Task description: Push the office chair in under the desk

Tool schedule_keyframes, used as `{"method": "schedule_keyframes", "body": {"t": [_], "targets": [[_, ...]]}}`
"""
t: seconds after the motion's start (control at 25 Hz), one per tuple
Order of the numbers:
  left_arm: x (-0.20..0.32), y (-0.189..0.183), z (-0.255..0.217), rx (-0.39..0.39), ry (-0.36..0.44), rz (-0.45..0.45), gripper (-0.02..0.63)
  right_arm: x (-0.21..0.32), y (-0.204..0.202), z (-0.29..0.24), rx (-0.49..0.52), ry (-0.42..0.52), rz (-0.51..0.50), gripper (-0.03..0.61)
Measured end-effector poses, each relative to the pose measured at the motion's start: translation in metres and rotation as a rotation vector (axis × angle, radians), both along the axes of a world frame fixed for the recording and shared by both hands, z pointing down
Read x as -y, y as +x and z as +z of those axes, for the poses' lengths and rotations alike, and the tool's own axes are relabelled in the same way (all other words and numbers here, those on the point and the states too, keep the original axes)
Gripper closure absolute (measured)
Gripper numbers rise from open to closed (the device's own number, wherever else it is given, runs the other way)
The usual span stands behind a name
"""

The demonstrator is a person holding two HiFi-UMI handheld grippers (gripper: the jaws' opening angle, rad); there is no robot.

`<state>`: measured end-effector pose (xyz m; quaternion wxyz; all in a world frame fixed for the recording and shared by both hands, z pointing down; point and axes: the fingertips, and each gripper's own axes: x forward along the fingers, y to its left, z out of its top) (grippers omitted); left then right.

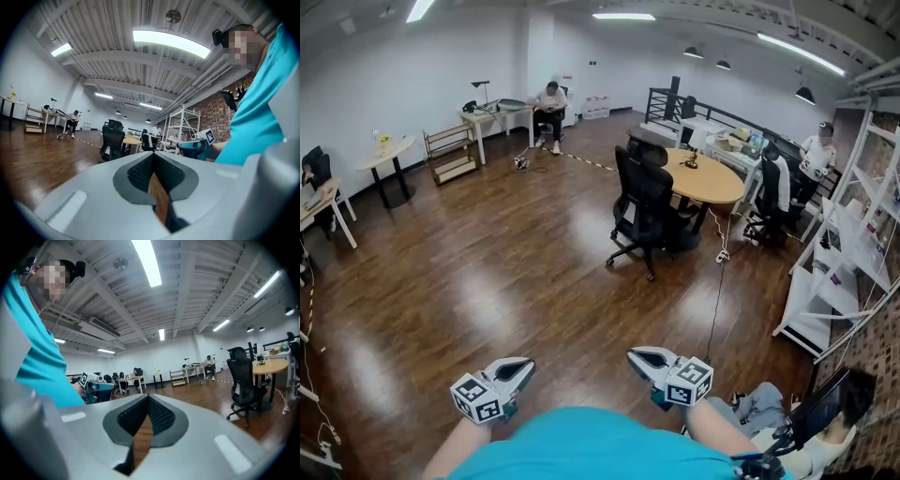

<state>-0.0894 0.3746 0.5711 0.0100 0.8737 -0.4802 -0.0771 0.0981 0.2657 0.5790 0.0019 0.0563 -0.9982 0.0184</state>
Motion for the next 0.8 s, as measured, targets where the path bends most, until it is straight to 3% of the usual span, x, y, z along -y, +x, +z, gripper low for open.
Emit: {"method": "schedule_keyframes", "body": {"t": [0.2, 0.8], "targets": [[-0.011, -0.003, -0.009, 0.034, 0.016, -0.007, 0.588, -0.011, -0.012, -0.007, -0.015, 0.017, -0.024, 0.578], [-0.017, 0.000, -0.006, 0.012, 0.010, -0.019, 0.588, -0.017, -0.006, 0.002, -0.051, 0.036, -0.047, 0.578]]}}
